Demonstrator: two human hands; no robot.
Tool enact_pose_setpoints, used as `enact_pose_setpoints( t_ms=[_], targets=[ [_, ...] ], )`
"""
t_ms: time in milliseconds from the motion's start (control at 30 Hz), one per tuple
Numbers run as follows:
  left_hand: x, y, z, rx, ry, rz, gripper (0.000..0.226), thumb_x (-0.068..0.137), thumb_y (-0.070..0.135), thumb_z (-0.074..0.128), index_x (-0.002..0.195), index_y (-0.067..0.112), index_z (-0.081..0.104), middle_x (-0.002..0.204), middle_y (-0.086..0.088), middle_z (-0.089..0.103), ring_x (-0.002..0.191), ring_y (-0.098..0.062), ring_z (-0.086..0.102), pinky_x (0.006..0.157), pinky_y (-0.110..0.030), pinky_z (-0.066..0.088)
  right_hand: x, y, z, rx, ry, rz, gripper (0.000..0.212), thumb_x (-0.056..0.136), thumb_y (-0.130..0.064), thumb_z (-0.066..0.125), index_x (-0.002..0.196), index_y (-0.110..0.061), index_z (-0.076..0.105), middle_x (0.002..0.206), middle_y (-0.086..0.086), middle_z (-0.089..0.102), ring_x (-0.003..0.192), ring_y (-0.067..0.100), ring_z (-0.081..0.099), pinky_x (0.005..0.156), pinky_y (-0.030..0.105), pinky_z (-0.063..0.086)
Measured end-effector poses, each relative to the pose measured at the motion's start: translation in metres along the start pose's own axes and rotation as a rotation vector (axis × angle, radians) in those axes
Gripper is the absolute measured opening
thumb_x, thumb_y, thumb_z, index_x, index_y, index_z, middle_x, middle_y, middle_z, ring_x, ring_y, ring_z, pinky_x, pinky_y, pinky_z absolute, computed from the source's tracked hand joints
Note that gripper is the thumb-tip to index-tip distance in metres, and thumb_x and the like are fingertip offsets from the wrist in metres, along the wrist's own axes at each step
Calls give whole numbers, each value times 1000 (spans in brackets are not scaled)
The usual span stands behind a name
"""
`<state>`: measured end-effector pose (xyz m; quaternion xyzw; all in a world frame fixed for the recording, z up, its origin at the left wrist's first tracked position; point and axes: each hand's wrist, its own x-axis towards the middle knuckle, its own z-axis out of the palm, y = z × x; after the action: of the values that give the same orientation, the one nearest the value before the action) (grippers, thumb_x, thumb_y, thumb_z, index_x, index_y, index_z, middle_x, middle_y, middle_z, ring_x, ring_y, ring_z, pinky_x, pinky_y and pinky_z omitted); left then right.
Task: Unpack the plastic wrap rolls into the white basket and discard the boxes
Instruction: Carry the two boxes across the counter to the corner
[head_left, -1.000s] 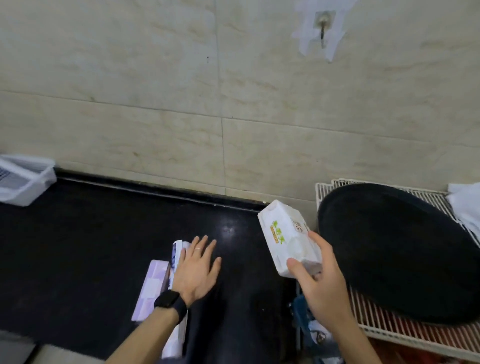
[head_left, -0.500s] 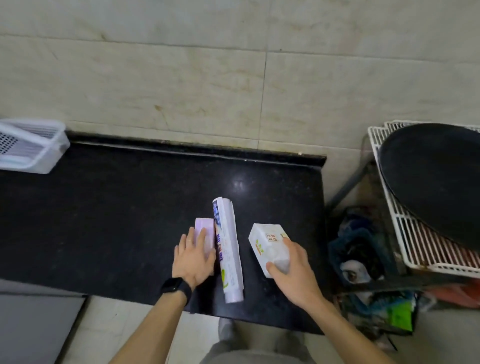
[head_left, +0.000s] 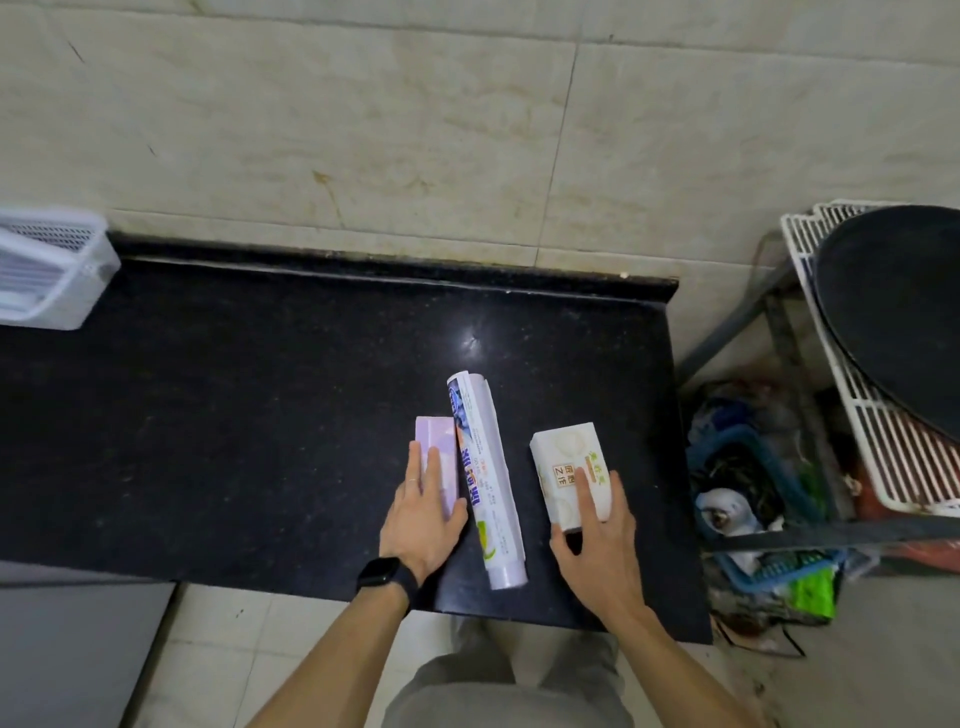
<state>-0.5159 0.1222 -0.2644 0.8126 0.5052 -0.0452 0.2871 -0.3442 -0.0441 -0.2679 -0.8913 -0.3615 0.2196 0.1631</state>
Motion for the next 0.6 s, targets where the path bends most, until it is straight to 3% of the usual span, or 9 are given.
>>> enact_pose_setpoints(
  t_ms=[133,233,300,367,433,500,600],
  targets=[
    [-2,2,1,-40,-14,-16,80,95,49,47,156,23,2,163,5,-19,136,-27,35,96,-43,49,1,-3,1,-108,21,28,86,88,-54,56,157,-40,6,165,9,4,144,38,24,116,54,32],
    [2,2,2,-119,-7,-51,81,92,47,55,155,24,10,163,6,-15,134,-28,36,96,-44,49,2,-18,-4,-263,64,68,85,82,-65,50,156,-33,23,164,16,15,149,41,11,120,61,9],
    [10,0,1,-162,-12,-78,82,88,47,61,152,24,16,162,-2,-7,132,-32,40,96,-46,49,6,-35,-14,-272,130,57,81,80,-65,54,148,-22,43,162,18,23,150,40,11,119,56,0],
    [15,-1,0,-230,-26,-108,83,84,45,65,148,26,17,160,-9,6,128,-34,45,95,-48,49,11,-52,-22,-224,212,8,71,82,-57,61,139,-16,52,156,18,36,147,37,21,119,54,16],
    [14,-2,-1,-296,-15,-123,84,82,38,65,148,29,14,156,-11,20,125,-34,47,95,-48,49,15,-69,-28,-83,182,-43,65,87,-50,64,140,-15,49,151,11,43,142,28,31,115,47,34],
    [8,-4,-1,-336,9,-125,89,82,28,63,151,34,7,152,-12,25,122,-33,48,95,-47,49,19,-86,-28,52,57,-56,66,90,-49,62,145,-18,42,150,3,43,138,21,37,110,40,39],
    [2,-8,-1,-309,23,-120,93,84,25,60,151,43,-2,152,-10,22,119,-33,48,93,-45,49,31,-105,-14,88,-161,26,84,89,-56,61,153,-16,26,155,5,37,139,24,41,109,40,39]
  ],
)
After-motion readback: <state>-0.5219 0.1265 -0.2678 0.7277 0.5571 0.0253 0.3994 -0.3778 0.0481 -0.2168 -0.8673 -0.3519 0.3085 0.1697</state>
